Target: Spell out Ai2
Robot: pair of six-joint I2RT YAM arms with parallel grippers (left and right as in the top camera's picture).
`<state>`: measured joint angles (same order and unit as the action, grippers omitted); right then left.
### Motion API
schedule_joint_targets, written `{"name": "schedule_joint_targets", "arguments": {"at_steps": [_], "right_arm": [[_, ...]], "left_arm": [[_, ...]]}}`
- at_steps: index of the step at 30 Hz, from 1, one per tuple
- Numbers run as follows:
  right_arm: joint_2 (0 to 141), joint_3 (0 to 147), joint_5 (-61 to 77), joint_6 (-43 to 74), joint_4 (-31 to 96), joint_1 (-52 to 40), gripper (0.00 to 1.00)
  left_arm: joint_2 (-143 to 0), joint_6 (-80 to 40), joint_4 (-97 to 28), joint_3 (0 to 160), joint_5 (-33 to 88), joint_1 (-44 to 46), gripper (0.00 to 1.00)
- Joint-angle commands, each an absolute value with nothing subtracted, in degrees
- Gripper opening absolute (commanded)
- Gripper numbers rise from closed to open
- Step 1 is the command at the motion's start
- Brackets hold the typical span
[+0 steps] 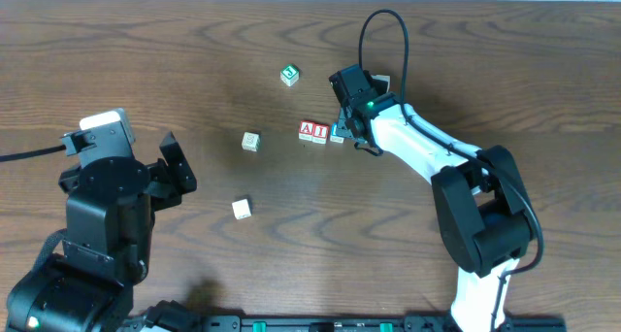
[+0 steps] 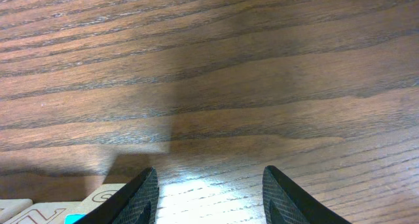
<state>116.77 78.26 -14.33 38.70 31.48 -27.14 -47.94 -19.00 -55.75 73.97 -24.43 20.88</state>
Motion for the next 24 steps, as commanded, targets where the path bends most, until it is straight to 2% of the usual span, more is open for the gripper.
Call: {"name": "schedule_joint_targets", "arguments": {"at_steps": [1, 24], "right_arm": [[117.4, 78.0, -13.9, 38.1, 31.1, -27.5, 0.51], [117.4, 78.0, -11.6, 41.7, 34.4, -27.5, 0.52]], "left_arm": [[-48.0, -18.2, -55.9, 74.4, -25.5, 20.9, 0.95], [-48.0, -18.2, -55.9, 74.4, -25.5, 20.9, 0.96]]}}
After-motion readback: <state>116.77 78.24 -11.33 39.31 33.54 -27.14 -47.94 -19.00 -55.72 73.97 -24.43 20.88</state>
